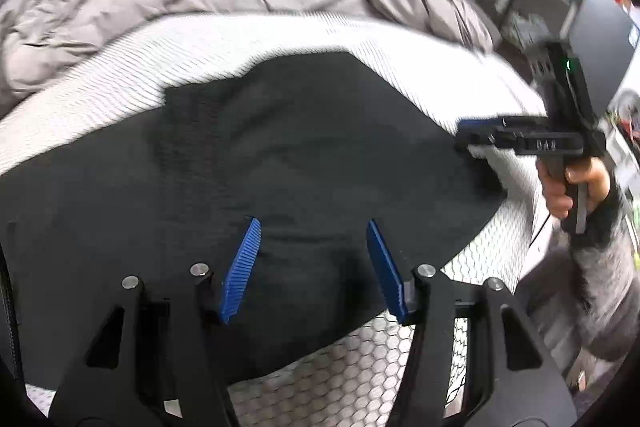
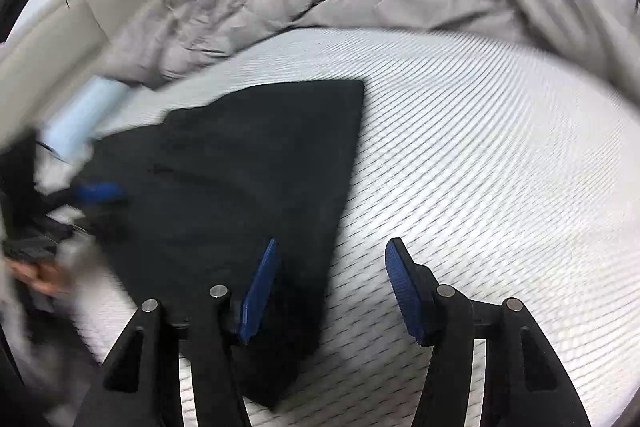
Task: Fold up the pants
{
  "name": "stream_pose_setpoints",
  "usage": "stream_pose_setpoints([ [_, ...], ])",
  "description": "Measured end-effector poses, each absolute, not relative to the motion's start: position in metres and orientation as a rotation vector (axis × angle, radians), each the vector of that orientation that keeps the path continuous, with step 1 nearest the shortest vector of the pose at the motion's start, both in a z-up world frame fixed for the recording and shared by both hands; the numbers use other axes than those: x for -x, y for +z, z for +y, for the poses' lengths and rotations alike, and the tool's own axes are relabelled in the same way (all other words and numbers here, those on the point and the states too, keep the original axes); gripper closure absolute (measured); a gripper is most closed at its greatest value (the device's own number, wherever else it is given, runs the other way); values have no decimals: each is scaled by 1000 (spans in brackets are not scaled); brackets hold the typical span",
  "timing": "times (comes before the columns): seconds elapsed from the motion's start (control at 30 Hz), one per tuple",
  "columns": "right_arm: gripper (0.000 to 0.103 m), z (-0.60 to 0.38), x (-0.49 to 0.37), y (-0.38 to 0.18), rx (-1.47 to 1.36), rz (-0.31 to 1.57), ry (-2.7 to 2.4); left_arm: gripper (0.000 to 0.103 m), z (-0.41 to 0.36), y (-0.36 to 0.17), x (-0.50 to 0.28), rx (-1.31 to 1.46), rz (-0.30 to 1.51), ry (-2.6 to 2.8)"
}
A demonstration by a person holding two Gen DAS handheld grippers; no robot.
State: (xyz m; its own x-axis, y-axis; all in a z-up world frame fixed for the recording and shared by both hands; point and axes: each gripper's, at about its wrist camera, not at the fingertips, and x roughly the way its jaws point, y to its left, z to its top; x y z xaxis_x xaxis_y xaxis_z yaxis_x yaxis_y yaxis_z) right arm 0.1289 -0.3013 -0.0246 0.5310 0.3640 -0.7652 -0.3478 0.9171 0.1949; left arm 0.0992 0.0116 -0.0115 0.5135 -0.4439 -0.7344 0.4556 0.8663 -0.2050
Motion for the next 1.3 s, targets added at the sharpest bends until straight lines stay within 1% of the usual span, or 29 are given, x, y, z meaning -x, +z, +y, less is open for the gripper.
stream_pose_setpoints([
  [0.03, 46, -298, -130, -28, -9, 922, 415, 50, 5, -17, -99, -41, 900, -530],
  [0.1, 46, -279, -118, -38, 123, 901, 376, 50, 0, -27, -94, -111, 909, -506],
  [0.17, 46, -270, -116, -49, 285, 908, 321, 50, 4, -27, -89, -109, 916, -513],
  [0.23, 45, -274, -113, -54, 312, 928, 319, 50, 14, -23, -81, -73, 904, -521],
  [0.33, 45, -301, -108, -40, 183, 936, 365, 50, 28, -14, -72, -46, 880, -522],
  [0.43, 45, -322, -109, -31, -38, 887, 464, 49, 60, 2, -61, 7, 830, -457],
  [0.47, 45, -323, -112, -33, -96, 882, 477, 48, 74, 5, -59, 37, 816, -416],
  [0.57, 45, -324, -147, -54, -277, 959, 484, 39, 131, 9, -51, 183, 778, -243],
  [0.6, 46, -324, -157, -61, -316, 977, 485, 39, 153, 8, -46, 244, 765, -184],
  [0.67, 56, -321, -178, -67, -394, 981, 519, 39, 197, 3, -33, 363, 739, -70],
  [0.7, 64, -320, -189, -68, -432, 988, 540, 39, 213, 1, -27, 404, 726, -24],
  [0.73, 78, -320, -194, -70, -452, 992, 537, 39, 230, -3, -21, 445, 710, 29],
  [0.8, 87, -313, -207, -62, -430, 984, 538, 39, 269, -10, 2, 558, 675, 152],
  [0.83, 88, -309, -205, -52, -398, 943, 549, 39, 279, -13, 9, 587, 670, 169],
  [0.87, 88, -305, -202, -45, -368, 914, 549, 39, 292, -17, 16, 619, 675, 181],
  [0.9, 86, -303, -201, -42, -337, 914, 530, 39, 302, -23, 21, 646, 689, 190],
  [0.93, 72, -302, -203, -44, -295, 933, 483, 39, 310, -28, 23, 669, 699, 188],
  [0.97, 67, -301, -207, -51, -250, 976, 415, 39, 320, -37, 24, 721, 720, 180],
  [1.0, 67, -301, -209, -58, -242, 1008, 380, 39, 327, -42, 24, 769, 722, 170],
  [1.07, 62, -306, -205, -53, -307, 984, 380, 39, 340, -50, 20, 833, 711, 161],
  [1.13, 53, -310, -199, -46, -313, 965, 375, 39, 351, -53, 13, 890, 688, 169],
  [1.17, 51, -310, -197, -43, -310, 954, 374, 39, 353, -55, 10, 912, 679, 180],
  [1.23, 50, -308, -194, -43, -316, 962, 390, 54, 356, -56, -9, 927, 675, 194],
  [1.27, 50, -307, -190, -44, -317, 967, 398, 77, 354, -55, -18, 919, 677, 202],
  [1.3, 50, -309, -186, -48, -310, 971, 404, 94, 351, -52, -23, 888, 679, 229],
])
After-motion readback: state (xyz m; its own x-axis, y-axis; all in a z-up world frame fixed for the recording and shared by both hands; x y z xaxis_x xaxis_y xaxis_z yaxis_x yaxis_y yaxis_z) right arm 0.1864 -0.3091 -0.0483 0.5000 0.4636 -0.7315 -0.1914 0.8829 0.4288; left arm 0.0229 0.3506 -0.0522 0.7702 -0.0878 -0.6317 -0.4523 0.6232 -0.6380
